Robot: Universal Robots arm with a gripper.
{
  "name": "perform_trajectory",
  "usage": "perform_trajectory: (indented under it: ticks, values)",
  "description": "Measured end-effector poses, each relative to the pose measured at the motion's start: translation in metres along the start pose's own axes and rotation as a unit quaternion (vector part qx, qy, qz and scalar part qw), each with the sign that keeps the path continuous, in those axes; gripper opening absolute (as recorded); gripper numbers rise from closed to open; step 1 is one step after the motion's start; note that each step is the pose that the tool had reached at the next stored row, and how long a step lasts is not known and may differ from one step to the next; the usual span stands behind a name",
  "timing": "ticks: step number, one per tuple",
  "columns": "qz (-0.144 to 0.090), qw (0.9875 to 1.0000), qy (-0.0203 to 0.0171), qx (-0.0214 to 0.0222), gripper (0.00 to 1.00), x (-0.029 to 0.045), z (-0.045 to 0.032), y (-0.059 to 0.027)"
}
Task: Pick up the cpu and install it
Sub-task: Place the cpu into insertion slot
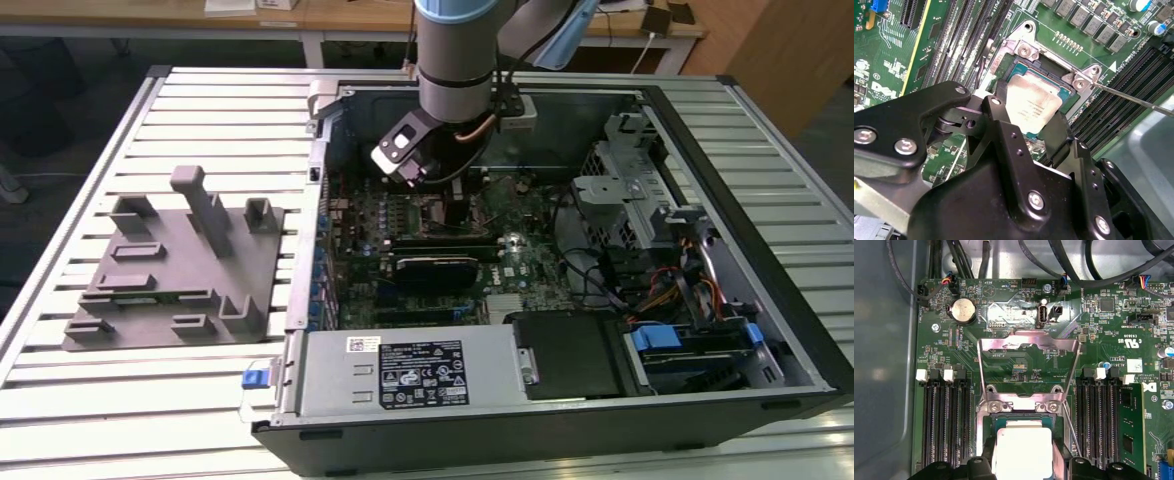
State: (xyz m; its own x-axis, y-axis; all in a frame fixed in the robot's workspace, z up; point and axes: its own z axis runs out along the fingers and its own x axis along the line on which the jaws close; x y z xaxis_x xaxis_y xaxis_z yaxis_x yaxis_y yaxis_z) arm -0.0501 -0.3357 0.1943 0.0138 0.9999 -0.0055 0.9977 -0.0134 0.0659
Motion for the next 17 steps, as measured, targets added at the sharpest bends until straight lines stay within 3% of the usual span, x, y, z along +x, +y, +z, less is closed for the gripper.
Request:
perform_trajectory:
  ticks: [8, 13, 17]
  values:
    - [0.000, 1.0000, 0.0000, 0.0000, 0.53, 0.0000, 0.0004, 0.0000]
    - [0.000, 1.0000, 0.0000, 0.0000, 0.61, 0.0000, 0.0005, 0.0000]
    - [0.000, 1.0000, 0.0001, -0.0001, 0.61, 0.0000, -0.0051, 0.0004]
